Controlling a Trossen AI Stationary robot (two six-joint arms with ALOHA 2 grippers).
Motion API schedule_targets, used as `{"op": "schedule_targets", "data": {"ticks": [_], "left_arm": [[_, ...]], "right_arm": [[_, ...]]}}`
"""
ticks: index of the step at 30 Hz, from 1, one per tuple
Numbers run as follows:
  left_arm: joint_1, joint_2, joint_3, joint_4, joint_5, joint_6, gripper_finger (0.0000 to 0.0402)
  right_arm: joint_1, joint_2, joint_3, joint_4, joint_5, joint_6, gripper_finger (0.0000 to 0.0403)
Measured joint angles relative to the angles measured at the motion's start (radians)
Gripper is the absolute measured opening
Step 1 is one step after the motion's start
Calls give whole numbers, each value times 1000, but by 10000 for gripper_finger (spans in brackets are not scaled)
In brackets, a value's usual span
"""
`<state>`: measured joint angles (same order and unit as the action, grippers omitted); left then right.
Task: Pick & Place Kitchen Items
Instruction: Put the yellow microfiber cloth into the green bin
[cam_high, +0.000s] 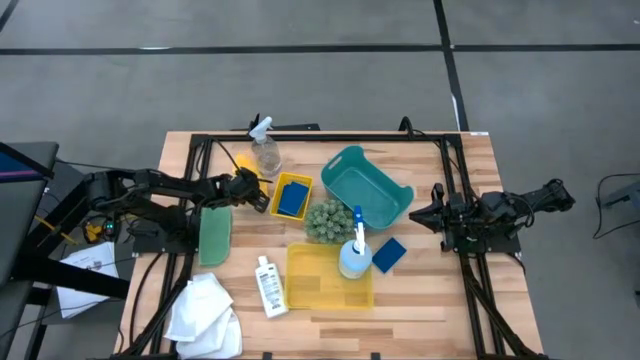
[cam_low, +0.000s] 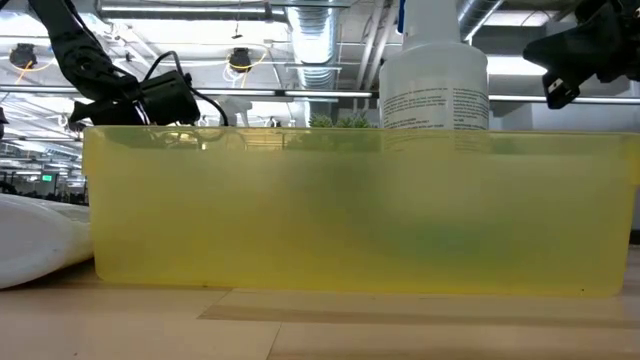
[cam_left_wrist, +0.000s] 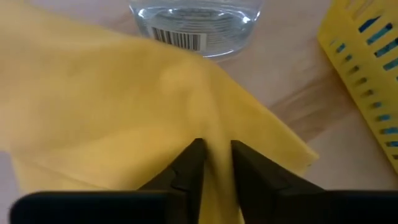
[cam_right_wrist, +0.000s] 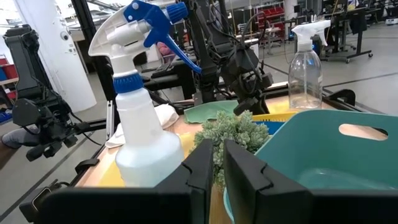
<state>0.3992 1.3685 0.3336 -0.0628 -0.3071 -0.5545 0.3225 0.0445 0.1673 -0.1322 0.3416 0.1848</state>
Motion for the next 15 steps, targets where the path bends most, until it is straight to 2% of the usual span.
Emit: {"op": "schedule_targets", "data": {"ticks": [5,8,15], "left_arm": [[0,-23,-2,-22,25,0,34],[-1,-88,-8,-93,65,0,8],[-39,-288,-16,-276,86,-4,3]], "right_arm": [[1,0,0,-4,0,1,32],[1,0,0,-6,0,2,32],[1,0,0,-6,0,16,32]]}}
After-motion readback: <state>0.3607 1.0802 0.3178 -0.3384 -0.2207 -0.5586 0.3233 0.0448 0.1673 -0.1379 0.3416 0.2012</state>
